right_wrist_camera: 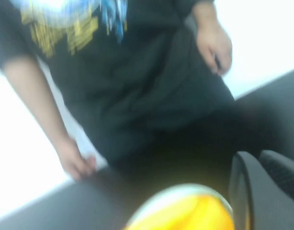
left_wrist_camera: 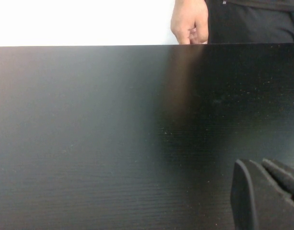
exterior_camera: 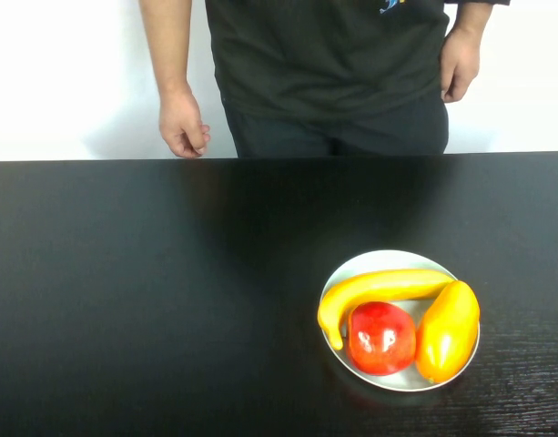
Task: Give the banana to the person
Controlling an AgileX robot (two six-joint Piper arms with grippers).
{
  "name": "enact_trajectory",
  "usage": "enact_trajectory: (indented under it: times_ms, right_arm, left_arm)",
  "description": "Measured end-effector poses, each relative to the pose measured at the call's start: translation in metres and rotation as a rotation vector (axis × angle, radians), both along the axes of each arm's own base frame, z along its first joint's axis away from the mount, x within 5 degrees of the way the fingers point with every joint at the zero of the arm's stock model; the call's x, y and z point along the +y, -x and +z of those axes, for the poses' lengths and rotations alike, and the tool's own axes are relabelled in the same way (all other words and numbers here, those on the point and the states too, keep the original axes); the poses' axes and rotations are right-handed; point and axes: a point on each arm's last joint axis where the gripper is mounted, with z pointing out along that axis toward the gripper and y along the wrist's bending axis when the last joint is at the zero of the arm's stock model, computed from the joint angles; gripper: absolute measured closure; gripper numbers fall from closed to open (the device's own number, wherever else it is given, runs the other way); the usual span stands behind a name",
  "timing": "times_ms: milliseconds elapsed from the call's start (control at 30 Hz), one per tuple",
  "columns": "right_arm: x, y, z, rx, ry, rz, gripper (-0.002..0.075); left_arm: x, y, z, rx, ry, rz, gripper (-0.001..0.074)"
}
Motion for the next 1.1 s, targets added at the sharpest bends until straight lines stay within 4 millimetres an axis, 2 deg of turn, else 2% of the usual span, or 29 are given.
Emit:
enact_trajectory:
  times_ms: [133,267,400,500,633,800,933,1100]
  right_arm:
    - [-0.003,0.0,0.004,-0.032,-0.054,-0.034,0.0736]
    - [0.004,0.001,0.001,0.017,-0.069,0.04,0.0736]
    - [0.011,-0.002,0.03,0.067,-0.001,0.118,0.0736]
    - [0.017,-0.014,0.058,0.182,0.117,0.202,0.0736]
    - [0.021,-0.04,0.09,0.416,0.339,0.334,0.0736]
    - [0.018,-0.083,0.108,0.685,0.527,0.451,0.0736]
    - [0.024,-0.125,0.119,0.735,0.641,0.54,0.0736]
    - [0.059,-0.175,0.116,0.736,0.851,0.727,0.0736]
  left_arm:
    - [0.0,0.0,0.0,0.0,0.0,0.0,0.0739]
    - [0.0,0.0,0.0,0.0,0.0,0.0,0.0739]
    - [0.0,0.0,0.0,0.0,0.0,0.0,0.0739]
    - [0.0,0.0,0.0,0.0,0.0,0.0,0.0739]
    - [0.0,0.0,0.0,0.0,0.0,0.0,0.0739]
    - [0.0,0.0,0.0,0.0,0.0,0.0,0.0739]
    - [0.0,0.0,0.0,0.0,0.0,0.0,0.0739]
    - [0.0,0.0,0.0,0.0,0.0,0.0,0.0739]
